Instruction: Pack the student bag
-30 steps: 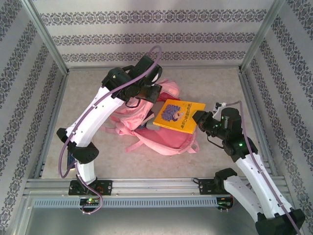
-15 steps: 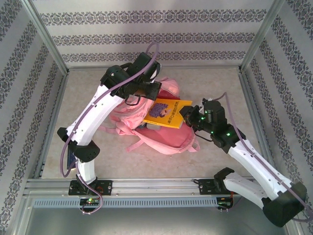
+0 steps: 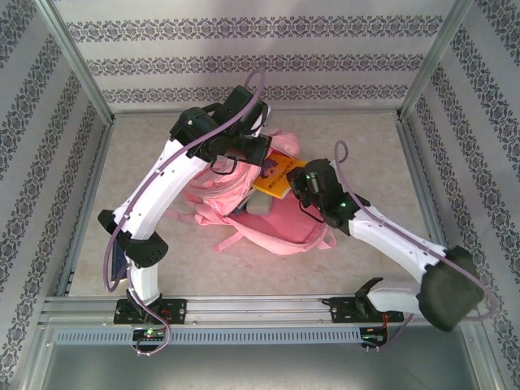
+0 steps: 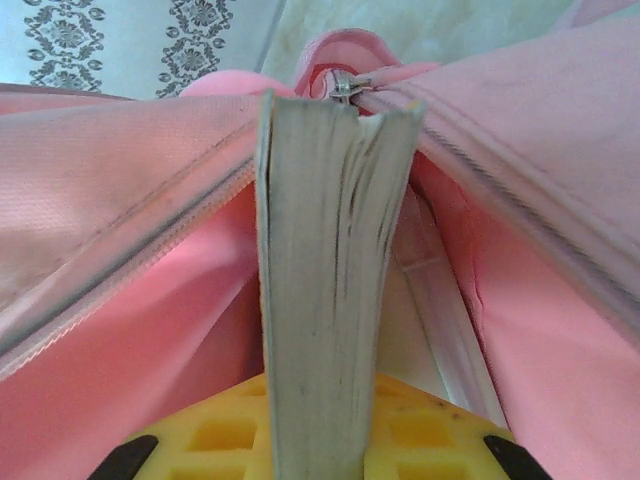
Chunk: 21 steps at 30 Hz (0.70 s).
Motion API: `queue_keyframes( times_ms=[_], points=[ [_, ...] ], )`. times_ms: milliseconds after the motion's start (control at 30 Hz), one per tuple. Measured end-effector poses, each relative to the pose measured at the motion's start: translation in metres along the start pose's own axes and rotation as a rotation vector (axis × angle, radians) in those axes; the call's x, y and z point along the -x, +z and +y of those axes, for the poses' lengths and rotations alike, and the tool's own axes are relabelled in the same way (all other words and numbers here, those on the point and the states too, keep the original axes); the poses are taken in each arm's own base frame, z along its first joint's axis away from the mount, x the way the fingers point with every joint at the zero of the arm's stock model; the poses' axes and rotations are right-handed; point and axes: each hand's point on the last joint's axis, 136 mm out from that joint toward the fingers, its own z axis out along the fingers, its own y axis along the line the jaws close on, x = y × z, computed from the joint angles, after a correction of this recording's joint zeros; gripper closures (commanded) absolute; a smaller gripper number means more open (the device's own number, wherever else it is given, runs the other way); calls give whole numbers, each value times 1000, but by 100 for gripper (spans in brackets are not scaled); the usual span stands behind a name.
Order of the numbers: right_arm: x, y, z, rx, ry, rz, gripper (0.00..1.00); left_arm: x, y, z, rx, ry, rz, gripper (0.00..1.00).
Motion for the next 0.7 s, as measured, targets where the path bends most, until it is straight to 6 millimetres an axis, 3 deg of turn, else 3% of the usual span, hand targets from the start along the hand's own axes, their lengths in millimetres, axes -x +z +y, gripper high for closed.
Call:
queue_keyframes(
  times_ms=[100, 133, 167, 200, 233, 367, 533, 700],
  points=[
    [-3, 25, 6, -11, -10, -7, 97, 3, 4, -3, -16, -9, -3, 100],
    [-5, 35, 10, -12, -18, -7, 86, 3, 5, -4, -19, -12, -3, 100],
    [-7, 46, 14, -14, -32, -8, 65, 5, 7, -4, -23, -16, -5, 100],
    [-10, 57, 19, -14, -45, -5, 50, 6, 8, -4, -26, -22, -7, 100],
    [-11, 69, 26, -14, -64, -3, 41, 8, 10, -3, -31, -30, -9, 100],
    [-17, 103, 38, 6, -107, 14, 25, 18, 17, 10, -39, -87, -18, 100],
    [-11, 101, 39, 13, -166, 43, 15, 34, 21, 34, -59, -183, -38, 100],
    [8, 72, 59, 69, -238, 55, 9, 37, 34, 40, -70, -222, -23, 100]
  ],
)
